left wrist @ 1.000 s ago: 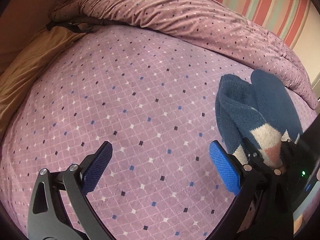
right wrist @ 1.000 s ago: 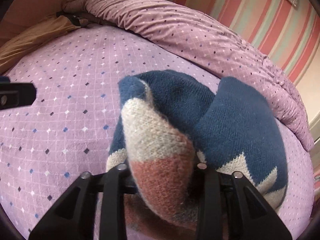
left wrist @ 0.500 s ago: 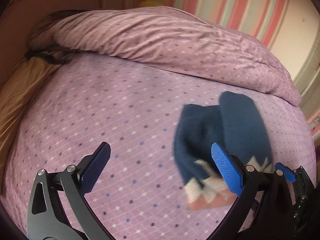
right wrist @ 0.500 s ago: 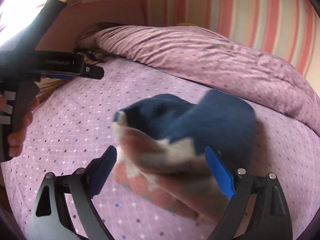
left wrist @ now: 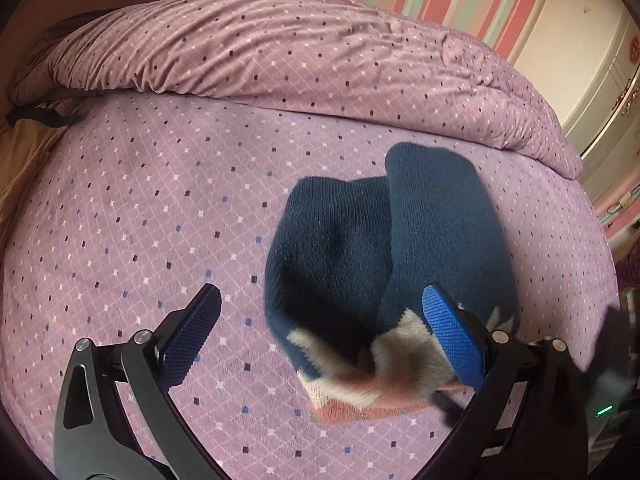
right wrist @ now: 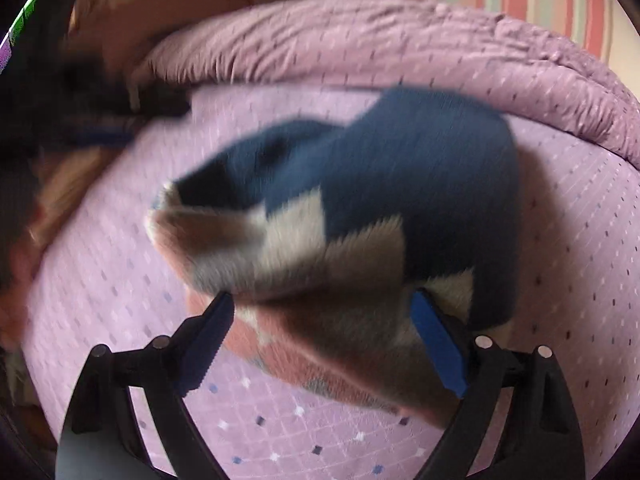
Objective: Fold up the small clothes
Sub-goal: 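Carry the bundled sweater with the right tool and lower it onto the bedspread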
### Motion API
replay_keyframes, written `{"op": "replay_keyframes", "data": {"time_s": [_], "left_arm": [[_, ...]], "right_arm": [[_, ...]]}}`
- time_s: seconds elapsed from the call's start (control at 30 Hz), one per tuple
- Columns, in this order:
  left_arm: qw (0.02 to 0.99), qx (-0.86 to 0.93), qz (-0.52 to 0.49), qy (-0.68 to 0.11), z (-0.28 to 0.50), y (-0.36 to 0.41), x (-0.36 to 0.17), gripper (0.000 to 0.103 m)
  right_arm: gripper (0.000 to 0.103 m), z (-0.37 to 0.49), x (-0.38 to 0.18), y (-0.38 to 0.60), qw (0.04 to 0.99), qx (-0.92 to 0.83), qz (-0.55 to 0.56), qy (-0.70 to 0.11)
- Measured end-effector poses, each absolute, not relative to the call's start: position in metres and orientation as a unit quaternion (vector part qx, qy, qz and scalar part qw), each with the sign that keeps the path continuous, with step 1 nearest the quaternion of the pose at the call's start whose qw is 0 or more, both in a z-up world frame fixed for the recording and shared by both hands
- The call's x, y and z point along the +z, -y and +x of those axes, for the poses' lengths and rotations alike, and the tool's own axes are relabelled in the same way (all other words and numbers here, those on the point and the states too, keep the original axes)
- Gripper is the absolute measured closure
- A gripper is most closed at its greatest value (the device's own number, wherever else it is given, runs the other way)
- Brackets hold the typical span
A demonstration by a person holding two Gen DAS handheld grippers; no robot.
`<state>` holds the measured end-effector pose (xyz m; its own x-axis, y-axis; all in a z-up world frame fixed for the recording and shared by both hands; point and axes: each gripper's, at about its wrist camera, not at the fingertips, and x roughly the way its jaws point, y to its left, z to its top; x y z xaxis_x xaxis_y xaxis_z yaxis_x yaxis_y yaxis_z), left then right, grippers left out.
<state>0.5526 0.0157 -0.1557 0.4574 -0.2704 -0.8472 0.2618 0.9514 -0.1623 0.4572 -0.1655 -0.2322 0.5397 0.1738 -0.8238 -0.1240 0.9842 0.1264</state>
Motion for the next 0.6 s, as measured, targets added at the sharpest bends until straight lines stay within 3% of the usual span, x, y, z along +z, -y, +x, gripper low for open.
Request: {"op": "replay_keyframes", "data": {"time_s": [0.13,0.6], "left_arm": [[0.846,-0.169,0.009,-0.505,0.557,-0.011,-0.161,0.003],[0.760,-0.292,-0.031,-0.580,0.609,0.048,-0.219,0.003]], "right_arm": [[0.011,0.449,-0.244,0.158,0.883,0.080,-0.018,-0.463],[0.013,0.429,-0.168,0.241,0.906,0.026,0.075,-0.415]]}}
